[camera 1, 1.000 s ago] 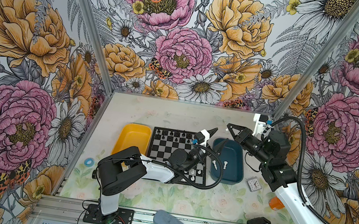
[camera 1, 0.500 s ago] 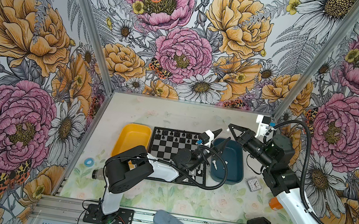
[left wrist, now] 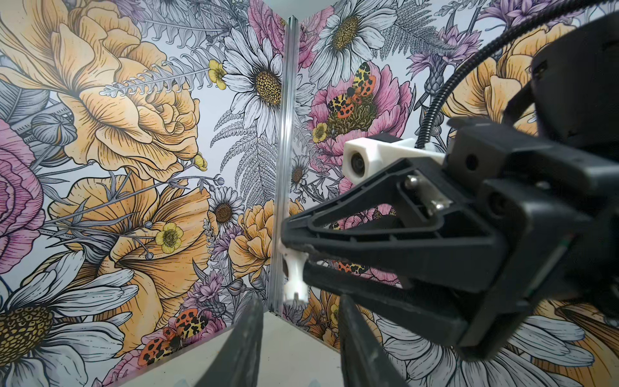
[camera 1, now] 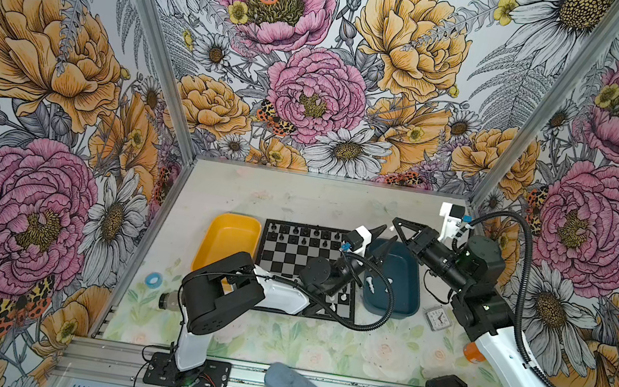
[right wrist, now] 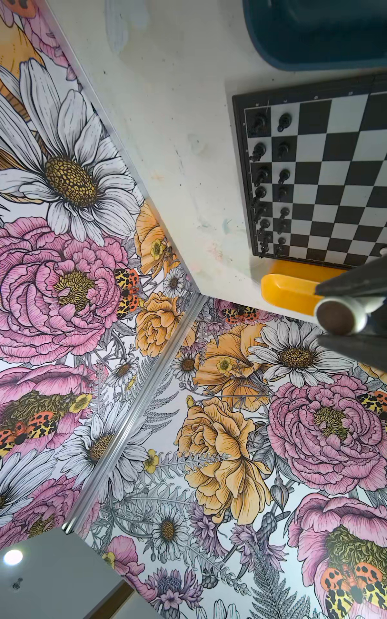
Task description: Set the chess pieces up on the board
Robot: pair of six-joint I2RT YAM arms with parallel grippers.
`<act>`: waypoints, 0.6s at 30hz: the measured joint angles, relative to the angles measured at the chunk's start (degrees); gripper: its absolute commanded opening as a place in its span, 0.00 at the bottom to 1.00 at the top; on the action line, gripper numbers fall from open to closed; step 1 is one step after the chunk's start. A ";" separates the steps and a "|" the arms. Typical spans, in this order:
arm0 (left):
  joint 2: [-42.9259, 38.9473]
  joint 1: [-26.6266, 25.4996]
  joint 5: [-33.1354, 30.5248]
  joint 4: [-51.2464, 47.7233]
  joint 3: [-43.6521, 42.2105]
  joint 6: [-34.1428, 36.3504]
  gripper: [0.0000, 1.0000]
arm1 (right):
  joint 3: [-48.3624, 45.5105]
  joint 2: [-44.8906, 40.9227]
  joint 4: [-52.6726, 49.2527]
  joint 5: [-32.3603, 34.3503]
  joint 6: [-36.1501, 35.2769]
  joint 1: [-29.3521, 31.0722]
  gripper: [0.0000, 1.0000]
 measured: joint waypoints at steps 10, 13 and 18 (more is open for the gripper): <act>0.00 -0.37 0.00 0.00 0.15 1.27 0.29 | -0.68 -0.17 0.24 -0.46 0.61 0.00 0.00; 0.00 -0.37 -0.02 0.00 0.15 1.31 0.27 | -0.68 -0.24 0.24 -0.46 0.96 0.00 0.00; 0.00 -0.37 -0.11 0.00 0.15 1.51 0.24 | -0.90 -0.52 0.24 -0.46 1.29 0.00 0.00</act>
